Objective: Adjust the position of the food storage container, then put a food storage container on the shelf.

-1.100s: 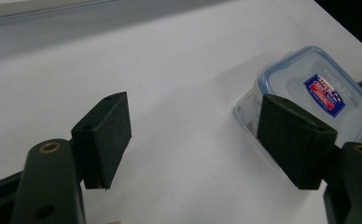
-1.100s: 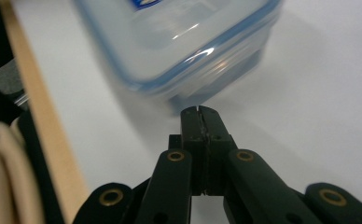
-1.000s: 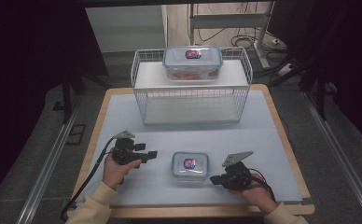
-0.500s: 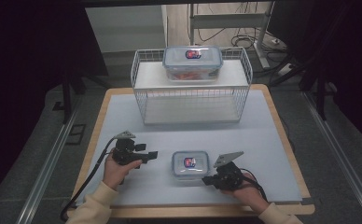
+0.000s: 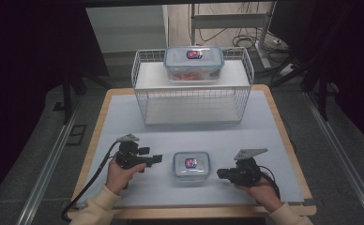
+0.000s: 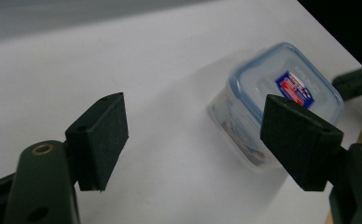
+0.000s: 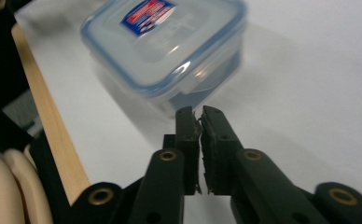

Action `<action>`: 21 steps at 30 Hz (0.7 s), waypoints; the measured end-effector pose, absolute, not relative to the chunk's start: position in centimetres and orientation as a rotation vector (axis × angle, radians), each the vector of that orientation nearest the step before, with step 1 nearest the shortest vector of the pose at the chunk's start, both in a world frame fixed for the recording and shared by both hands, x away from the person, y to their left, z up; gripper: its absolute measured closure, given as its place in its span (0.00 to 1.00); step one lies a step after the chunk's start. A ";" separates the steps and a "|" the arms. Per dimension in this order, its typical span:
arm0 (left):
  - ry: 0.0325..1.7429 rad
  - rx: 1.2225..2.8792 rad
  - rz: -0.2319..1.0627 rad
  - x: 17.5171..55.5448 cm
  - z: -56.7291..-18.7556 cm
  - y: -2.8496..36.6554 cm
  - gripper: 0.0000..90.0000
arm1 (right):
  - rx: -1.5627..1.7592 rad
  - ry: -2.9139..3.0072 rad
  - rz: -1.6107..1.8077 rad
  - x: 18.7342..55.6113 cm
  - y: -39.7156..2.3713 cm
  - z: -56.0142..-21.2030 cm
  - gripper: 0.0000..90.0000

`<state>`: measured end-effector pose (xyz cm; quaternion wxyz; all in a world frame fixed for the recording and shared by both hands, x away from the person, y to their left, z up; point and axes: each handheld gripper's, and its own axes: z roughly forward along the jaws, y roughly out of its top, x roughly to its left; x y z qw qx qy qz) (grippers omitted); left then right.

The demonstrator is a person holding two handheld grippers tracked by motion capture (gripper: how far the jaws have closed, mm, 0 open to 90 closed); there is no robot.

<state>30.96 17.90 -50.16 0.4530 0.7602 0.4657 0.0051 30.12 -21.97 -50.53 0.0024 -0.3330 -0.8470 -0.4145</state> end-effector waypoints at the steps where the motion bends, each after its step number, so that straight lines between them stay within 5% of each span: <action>1: 1.151 1.878 0.008 30.9 -50.2 17.8 0.26 | -1.048 -2.650 -1.304 30.2 -22.0 -50.5 0.87; 10: 1.155 1.862 -0.081 29.9 -50.4 16.6 0.23 | -1.124 -2.523 -1.346 31.1 -21.7 -50.3 0.50; 21: 1.173 1.805 -0.217 30.4 -51.3 15.5 0.22 | -1.177 -2.412 -1.339 32.4 -20.7 -50.6 0.35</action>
